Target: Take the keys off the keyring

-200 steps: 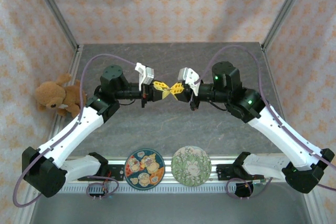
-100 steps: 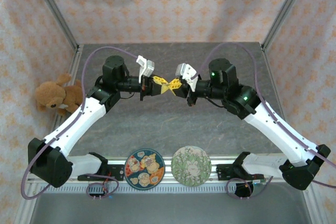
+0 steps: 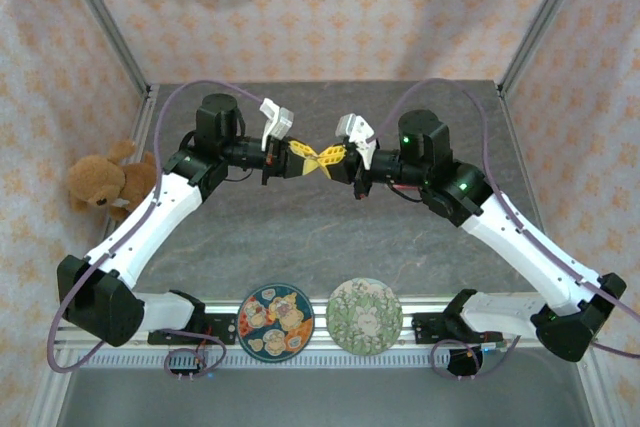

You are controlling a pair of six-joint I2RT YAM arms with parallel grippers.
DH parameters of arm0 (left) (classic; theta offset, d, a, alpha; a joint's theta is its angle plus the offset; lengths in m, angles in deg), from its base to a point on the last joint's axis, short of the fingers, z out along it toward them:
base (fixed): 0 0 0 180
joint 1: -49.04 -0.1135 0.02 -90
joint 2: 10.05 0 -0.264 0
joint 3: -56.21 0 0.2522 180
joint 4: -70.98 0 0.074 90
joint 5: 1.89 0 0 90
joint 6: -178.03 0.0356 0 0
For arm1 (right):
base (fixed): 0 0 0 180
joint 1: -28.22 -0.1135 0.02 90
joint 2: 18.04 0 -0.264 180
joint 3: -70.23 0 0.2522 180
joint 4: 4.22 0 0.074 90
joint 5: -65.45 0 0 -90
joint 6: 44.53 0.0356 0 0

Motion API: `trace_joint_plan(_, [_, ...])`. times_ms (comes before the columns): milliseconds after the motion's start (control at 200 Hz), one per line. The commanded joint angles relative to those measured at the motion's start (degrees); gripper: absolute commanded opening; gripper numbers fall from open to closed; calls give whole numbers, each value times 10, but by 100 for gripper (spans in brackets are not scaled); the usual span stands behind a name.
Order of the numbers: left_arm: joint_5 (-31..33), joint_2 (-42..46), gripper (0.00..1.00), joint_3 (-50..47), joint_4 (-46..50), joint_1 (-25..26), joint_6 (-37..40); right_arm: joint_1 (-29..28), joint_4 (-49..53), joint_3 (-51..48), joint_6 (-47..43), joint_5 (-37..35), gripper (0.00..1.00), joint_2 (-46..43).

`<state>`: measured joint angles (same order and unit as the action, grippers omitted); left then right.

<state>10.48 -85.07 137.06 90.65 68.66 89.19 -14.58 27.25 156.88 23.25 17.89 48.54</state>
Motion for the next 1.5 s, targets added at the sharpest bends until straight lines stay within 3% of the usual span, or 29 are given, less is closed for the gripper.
trace_joint_plan(0, [127, -31, 0, 41, -31, -13, 4, -66, 10, -30, 55, 300, 0, 25])
trace_joint_plan(400, [126, -33, 0, 48, 6, 1, 40, -77, -25, -29, 77, 282, 0, 52])
trace_joint_plan(736, [170, -5, 0, 29, 9, 10, 64, -78, -65, -34, 100, 175, 0, 66])
trace_joint_plan(996, [174, 2, 0, 33, 36, 11, 88, -87, -24, -25, 61, 228, 0, 69])
trace_joint_plan(1261, [118, -23, 0, 39, -15, -3, 30, -88, 27, -32, 46, 244, 0, 44])
trace_joint_plan(1366, [142, -22, 0, 50, 28, 13, 68, -95, 48, -15, 27, 208, 0, 59])
trace_joint_plan(1491, [170, -10, 0, 49, 48, 27, 86, -102, 1, -18, 47, 133, 0, 70])
